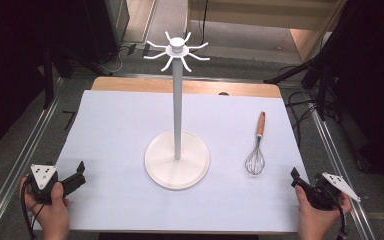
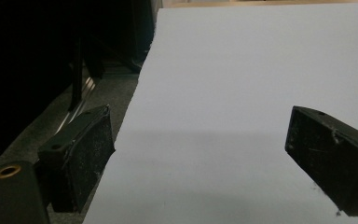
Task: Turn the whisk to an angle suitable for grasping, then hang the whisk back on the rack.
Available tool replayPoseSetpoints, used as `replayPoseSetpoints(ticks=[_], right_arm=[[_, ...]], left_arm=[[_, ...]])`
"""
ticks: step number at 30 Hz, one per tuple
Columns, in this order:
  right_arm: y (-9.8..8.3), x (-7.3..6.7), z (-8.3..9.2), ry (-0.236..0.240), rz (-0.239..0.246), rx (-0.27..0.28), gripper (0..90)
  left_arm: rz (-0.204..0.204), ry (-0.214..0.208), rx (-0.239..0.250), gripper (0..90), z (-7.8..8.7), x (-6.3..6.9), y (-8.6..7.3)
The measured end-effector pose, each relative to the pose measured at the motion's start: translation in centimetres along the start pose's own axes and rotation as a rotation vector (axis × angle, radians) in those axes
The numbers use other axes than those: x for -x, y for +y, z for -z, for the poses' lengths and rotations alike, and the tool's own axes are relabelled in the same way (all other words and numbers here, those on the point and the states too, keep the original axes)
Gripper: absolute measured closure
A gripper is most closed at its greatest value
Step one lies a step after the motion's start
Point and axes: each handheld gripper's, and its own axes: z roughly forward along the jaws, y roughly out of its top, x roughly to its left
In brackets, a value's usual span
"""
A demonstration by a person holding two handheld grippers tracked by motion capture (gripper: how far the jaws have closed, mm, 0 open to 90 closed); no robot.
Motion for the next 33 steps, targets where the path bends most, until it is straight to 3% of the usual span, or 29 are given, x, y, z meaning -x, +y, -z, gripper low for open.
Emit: replayPoseSetpoints(ticks=[3, 8, 10, 14, 17, 18, 22, 28, 33], right_arm=[[0.1, -0.2, -0.2, -0.010, 0.021, -0.016, 14.9], [0.2, -0.2, -0.4, -0.017, 0.011, -0.036, 15.5], [0.4, -0.4, -0.6, -0.038, 0.033, -0.056, 16.6], [0.6, -1.2, -0.9, -0.033, 0.058, -0.082, 18.8], [0.9, -1.6, -1.0, -0.052, 0.071, -0.090, 23.4], [1.3, -2.3, -1.1, -0.099, 0.072, -0.099, 28.0], [1.9, -3.0, -1.0, -0.088, 0.070, -0.098, 27.7], [3.5, -4.1, -1.6, -0.075, 0.112, -0.129, 28.4], [5.5, -5.7, -2.9, -0.049, 0.161, -0.208, 30.2]], left_arm=[[0.000, 0.001, 0.000, 8.7, 0.0, 0.1, 0.0], [-0.002, 0.000, 0.000, 8.9, -0.1, 0.1, 0.0], [-0.002, -0.002, 0.000, 8.8, -0.1, 0.1, 0.0], [-0.005, -0.002, -0.006, 8.8, -0.1, 0.1, 0.0], [-0.004, -0.003, -0.010, 8.9, -0.1, 0.0, 0.0], [-0.001, -0.004, -0.008, 8.9, -0.1, 0.0, 0.0], [-0.004, -0.002, -0.005, 8.9, -0.1, 0.1, 0.0], [-0.006, -0.001, 0.000, 9.0, 0.0, 0.1, 0.0], [-0.010, 0.001, -0.002, 9.0, 0.0, 0.2, 0.0]])
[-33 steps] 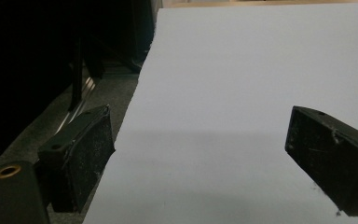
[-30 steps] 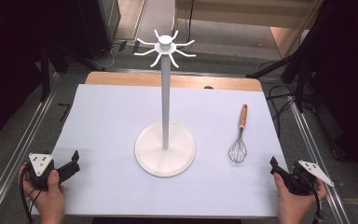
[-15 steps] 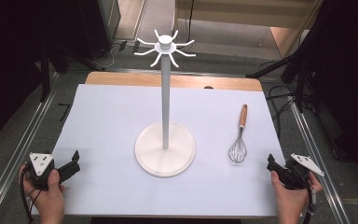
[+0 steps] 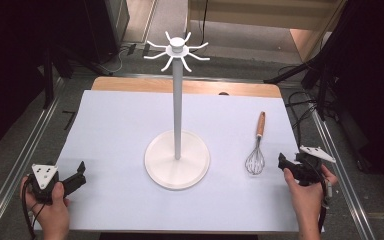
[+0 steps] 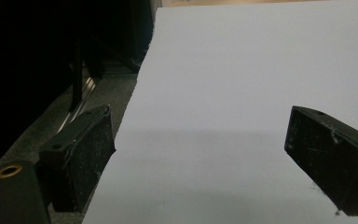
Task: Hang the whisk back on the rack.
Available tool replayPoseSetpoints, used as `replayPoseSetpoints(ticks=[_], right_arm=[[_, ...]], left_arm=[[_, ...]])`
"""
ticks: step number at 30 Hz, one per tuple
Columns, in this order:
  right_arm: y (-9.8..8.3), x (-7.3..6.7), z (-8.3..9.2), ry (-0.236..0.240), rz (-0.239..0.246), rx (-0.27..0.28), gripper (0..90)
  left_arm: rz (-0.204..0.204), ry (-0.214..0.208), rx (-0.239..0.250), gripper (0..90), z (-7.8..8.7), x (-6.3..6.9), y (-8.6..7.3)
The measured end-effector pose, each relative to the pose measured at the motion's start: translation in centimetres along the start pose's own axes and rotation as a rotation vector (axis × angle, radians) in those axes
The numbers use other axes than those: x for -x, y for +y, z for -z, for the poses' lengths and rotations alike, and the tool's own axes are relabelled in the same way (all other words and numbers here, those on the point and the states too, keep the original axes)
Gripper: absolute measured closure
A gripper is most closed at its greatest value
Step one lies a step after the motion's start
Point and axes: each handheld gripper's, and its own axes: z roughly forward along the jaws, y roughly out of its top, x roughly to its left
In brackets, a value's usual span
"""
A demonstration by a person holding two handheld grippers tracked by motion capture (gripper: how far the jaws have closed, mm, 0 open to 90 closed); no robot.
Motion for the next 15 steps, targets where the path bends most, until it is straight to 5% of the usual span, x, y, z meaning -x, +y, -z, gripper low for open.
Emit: replayPoseSetpoints(ticks=[15], right_arm=[[6.2, -2.8, -1.6, 0.053, 0.037, -0.113, 29.7]], left_arm=[[0.008, -0.002, -0.014, 9.0, -0.2, -0.1, 0.1]])
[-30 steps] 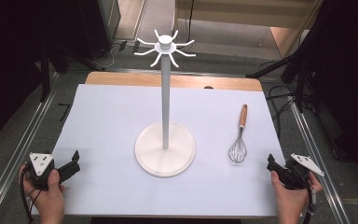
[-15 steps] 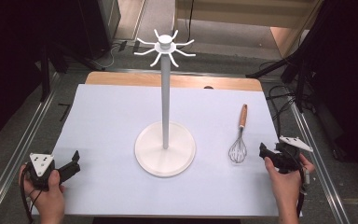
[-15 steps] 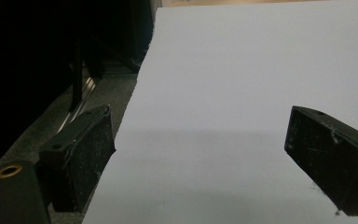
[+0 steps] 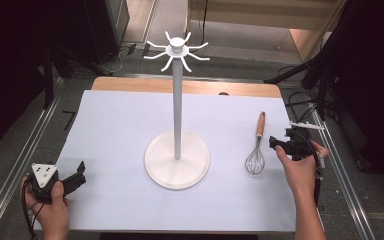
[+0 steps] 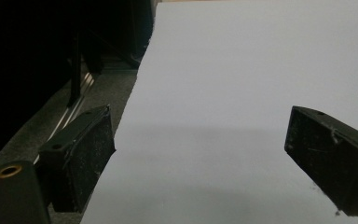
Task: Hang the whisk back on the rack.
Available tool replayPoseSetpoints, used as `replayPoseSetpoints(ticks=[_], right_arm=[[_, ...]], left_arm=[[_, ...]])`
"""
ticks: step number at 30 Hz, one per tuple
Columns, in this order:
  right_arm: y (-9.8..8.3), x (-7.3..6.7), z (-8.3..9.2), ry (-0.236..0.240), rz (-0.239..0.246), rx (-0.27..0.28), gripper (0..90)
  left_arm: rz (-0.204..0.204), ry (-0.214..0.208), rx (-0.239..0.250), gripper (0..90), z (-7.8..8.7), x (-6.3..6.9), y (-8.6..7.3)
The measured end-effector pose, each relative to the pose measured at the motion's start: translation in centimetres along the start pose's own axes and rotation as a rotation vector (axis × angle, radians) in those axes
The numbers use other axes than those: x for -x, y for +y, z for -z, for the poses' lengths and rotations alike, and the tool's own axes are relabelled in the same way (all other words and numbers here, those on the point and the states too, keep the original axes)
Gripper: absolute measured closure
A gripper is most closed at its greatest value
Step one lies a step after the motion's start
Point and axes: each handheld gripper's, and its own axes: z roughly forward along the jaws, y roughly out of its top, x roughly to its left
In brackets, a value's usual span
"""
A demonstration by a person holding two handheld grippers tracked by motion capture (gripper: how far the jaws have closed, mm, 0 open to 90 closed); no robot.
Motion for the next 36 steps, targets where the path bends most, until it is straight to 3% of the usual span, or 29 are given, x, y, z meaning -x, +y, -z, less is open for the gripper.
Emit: replayPoseSetpoints(ticks=[12, 17, 21, 28, 36], right_arm=[[2.7, -1.8, -2.4, 0.035, -0.016, -0.095, 33.6], [3.8, -2.2, -3.4, 0.029, -0.016, -0.150, 38.0], [4.5, -2.3, -3.9, 0.051, -0.025, -0.191, 40.5], [5.5, -1.9, -5.8, 0.077, -0.095, -0.308, 47.9], [5.9, -1.6, -7.1, 0.082, -0.156, -0.353, 55.0]], left_arm=[[0.003, -0.003, 0.001, 9.0, 0.0, 0.0, 0.0], [0.005, -0.003, -0.003, 9.0, 0.0, -0.1, 0.0], [0.008, -0.004, -0.001, 9.0, 0.0, -0.1, 0.0], [0.004, -0.003, -0.004, 9.0, 0.0, -0.1, 0.0], [0.003, -0.004, -0.005, 9.0, -0.1, -0.1, 0.0]])
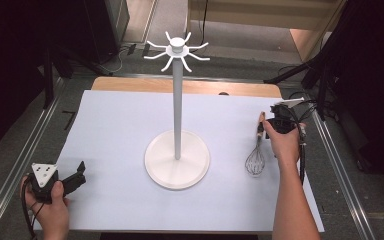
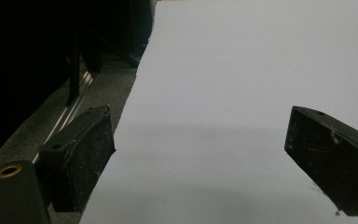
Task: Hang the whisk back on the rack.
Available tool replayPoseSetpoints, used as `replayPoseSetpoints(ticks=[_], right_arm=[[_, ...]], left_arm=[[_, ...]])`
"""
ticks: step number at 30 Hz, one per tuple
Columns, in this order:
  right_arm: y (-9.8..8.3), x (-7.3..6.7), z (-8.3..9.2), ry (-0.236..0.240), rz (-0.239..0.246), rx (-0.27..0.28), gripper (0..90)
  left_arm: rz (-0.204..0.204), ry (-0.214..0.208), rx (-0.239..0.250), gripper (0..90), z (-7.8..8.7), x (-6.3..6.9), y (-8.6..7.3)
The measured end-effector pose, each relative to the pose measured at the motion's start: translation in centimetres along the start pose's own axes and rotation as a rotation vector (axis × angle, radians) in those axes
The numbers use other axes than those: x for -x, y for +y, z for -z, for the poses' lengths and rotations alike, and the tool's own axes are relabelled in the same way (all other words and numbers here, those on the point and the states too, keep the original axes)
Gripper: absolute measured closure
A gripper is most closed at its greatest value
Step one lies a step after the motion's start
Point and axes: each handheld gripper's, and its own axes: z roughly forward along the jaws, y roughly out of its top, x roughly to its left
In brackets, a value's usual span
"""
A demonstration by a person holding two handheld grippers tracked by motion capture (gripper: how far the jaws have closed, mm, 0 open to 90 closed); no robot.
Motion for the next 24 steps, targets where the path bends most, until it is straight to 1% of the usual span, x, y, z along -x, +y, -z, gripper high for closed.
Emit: replayPoseSetpoints(ticks=[2, 3, 6, 8, 11, 12, 13, 16, 18, 19, 21, 23, 24], right_arm=[[0.2, 0.0, -0.3, 0.012, -0.019, -0.013, 55.2], [0.4, 0.0, -0.6, 0.004, -0.037, -0.029, 56.5], [0.5, 0.0, -1.1, 0.006, -0.048, -0.041, 59.3], [0.7, 0.0, -1.2, 0.003, -0.058, -0.039, 61.2], [0.9, 0.0, -1.3, 0.010, -0.065, -0.036, 61.2], [1.1, -0.2, -1.3, -0.003, -0.063, -0.040, 61.1], [1.1, -0.2, -1.3, -0.003, -0.063, -0.040, 61.1], [1.4, -0.3, -1.6, -0.004, -0.076, -0.055, 61.1], [1.5, -0.3, -1.8, -0.017, -0.079, -0.066, 61.3], [1.6, -0.3, -2.1, -0.011, -0.091, -0.075, 62.3], [1.6, -0.3, -2.3, -0.019, -0.099, -0.085, 63.1], [1.6, -0.2, -2.5, -0.015, -0.099, -0.089, 63.1], [1.7, -0.2, -2.8, -0.026, -0.109, -0.097, 63.6]], left_arm=[[0.000, 0.000, 0.000, 9.0, 0.0, 0.0, 0.0], [0.002, -0.001, 0.000, 9.0, 0.0, 0.0, 0.0], [0.002, -0.002, 0.002, 8.9, 0.0, 0.0, 0.0], [0.004, -0.002, 0.003, 9.0, 0.0, 0.0, 0.0], [0.004, -0.002, 0.003, 9.0, 0.0, 0.0, 0.0], [0.004, -0.003, 0.003, 9.0, 0.0, 0.0, 0.0], [0.004, -0.003, 0.003, 9.0, 0.0, 0.0, 0.0], [0.005, -0.003, 0.003, 9.0, 0.0, 0.0, 0.0], [0.006, -0.003, 0.004, 9.0, 0.0, 0.0, 0.0], [0.006, -0.004, 0.003, 9.0, 0.0, 0.0, 0.0], [0.006, -0.005, 0.003, 9.0, 0.0, 0.0, 0.0], [0.005, -0.005, 0.003, 9.0, 0.0, 0.0, 0.0], [0.006, -0.005, 0.003, 9.0, 0.0, 0.0, 0.0]])
